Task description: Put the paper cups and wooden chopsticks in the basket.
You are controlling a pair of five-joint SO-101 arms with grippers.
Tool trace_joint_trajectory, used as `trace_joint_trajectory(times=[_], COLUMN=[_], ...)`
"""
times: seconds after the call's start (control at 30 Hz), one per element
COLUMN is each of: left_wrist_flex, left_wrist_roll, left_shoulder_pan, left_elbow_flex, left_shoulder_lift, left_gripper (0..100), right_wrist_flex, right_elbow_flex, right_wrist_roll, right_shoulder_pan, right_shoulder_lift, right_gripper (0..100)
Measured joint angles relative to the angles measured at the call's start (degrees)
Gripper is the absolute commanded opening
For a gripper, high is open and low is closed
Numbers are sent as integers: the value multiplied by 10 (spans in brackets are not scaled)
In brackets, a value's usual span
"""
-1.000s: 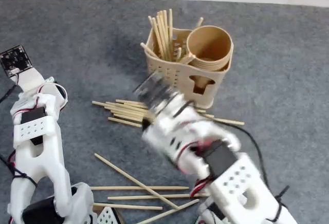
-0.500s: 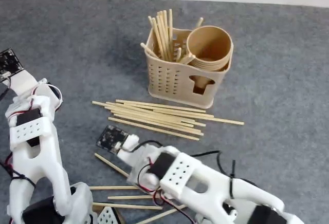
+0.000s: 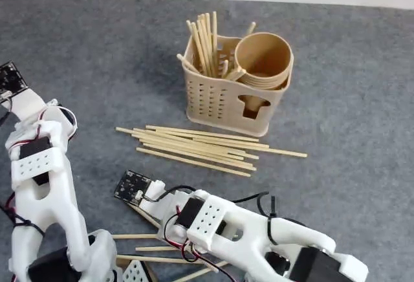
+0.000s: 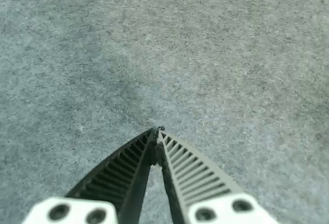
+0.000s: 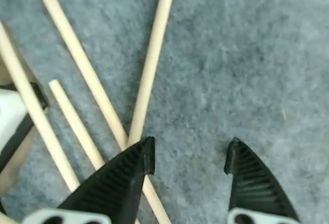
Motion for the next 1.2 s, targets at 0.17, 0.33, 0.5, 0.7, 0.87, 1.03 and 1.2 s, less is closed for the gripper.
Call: trace_joint_trajectory(times=[0.17, 0.33, 0.5, 0.7, 0.87, 1.03, 1.2], left_wrist_flex=[0, 0, 0, 0, 0, 0, 0], left_wrist_roll=[0, 0, 0, 0, 0, 0, 0], left_shoulder_pan=[0, 0, 0, 0, 0, 0, 0], left_elbow_flex=[0, 0, 0, 0, 0, 0, 0], left_shoulder_lift=[0, 0, 0, 0, 0, 0, 0], left_gripper=[8, 8, 8, 8, 8, 8, 8], right_wrist_flex=[-3, -3, -3, -4, -9, -6, 69], right_elbow_flex=[0, 0, 0, 0, -24, -41, -55], right_wrist_roll=[0, 0, 0, 0, -1, -1, -1], right_shoulder_pan=[0, -1, -26, -40, -35, 11, 36], right_shoulder_lift=[-6, -74, -101, -35, 42, 50, 50], right_gripper=[224, 224, 224, 224, 84, 9, 5])
